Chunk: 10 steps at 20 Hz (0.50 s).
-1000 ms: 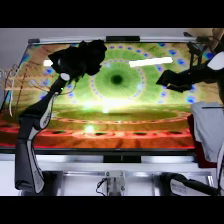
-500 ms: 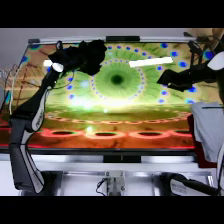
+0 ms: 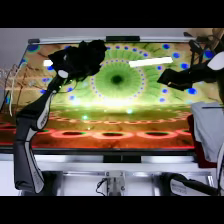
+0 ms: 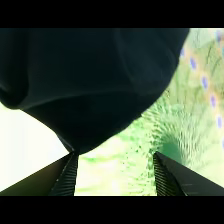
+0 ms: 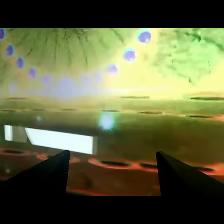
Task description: Fold the shirts.
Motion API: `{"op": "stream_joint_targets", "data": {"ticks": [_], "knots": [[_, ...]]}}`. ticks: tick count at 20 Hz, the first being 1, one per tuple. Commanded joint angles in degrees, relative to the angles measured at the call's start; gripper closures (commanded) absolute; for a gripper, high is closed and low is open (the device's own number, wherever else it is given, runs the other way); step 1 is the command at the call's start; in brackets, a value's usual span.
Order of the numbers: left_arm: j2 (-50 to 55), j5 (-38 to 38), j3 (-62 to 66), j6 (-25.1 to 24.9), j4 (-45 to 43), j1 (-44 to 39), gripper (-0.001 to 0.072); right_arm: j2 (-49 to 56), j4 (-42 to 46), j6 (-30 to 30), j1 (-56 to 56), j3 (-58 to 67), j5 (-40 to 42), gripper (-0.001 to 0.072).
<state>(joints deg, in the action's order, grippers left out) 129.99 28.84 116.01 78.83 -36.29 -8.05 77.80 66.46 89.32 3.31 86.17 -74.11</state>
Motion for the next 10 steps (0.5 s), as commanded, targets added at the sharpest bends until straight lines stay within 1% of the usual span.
{"op": "stream_joint_targets", "data": {"ticks": [1, 3, 4, 5, 6, 7, 8, 9, 10], "knots": [[1.60, -7.48, -0.02, 1.64, 3.34, -0.87, 0.0171, 0.02, -0.02, 0.02, 0.02, 0.00, 0.02, 0.0058], [2.43, -9.81, -0.02, 1.75, 6.78, -1.14, 0.0194, 0.02, -0.42, 0.07, 0.02, 0.00, -0.02, 0.0058], [2.71, -10.99, -0.02, 2.45, 8.44, -1.14, 0.0221, 0.02, -0.79, 0.07, 0.02, 0.00, -0.02, 0.0058], [3.08, -11.87, -0.02, 4.37, 9.86, -1.14, 0.0256, 0.02, -1.29, 0.07, 0.02, 0.00, -0.02, 0.0058], [3.41, -12.37, -0.02, 6.23, 9.97, -1.11, 0.0328, 0.02, -1.68, 0.07, 0.02, 0.00, 0.00, 0.0058], [3.72, -12.41, -0.02, 7.65, 10.08, -0.94, 0.0415, 0.02, -1.86, 0.07, 0.02, 0.00, -0.02, 0.0058], [3.82, -12.26, 0.00, 8.02, 10.60, -0.87, 0.0557, 0.02, -1.97, 0.07, 0.02, 0.00, -0.02, 0.0058], [3.80, -12.24, 0.07, 8.02, 10.86, -0.87, 0.0642, 0.02, -1.99, 0.07, 0.02, 0.00, -0.04, 0.0058], [3.67, -12.07, 0.11, 8.04, 10.86, -0.90, 0.0642, 0.02, -2.05, 0.07, 0.02, 0.00, -0.09, 0.0058]]}}
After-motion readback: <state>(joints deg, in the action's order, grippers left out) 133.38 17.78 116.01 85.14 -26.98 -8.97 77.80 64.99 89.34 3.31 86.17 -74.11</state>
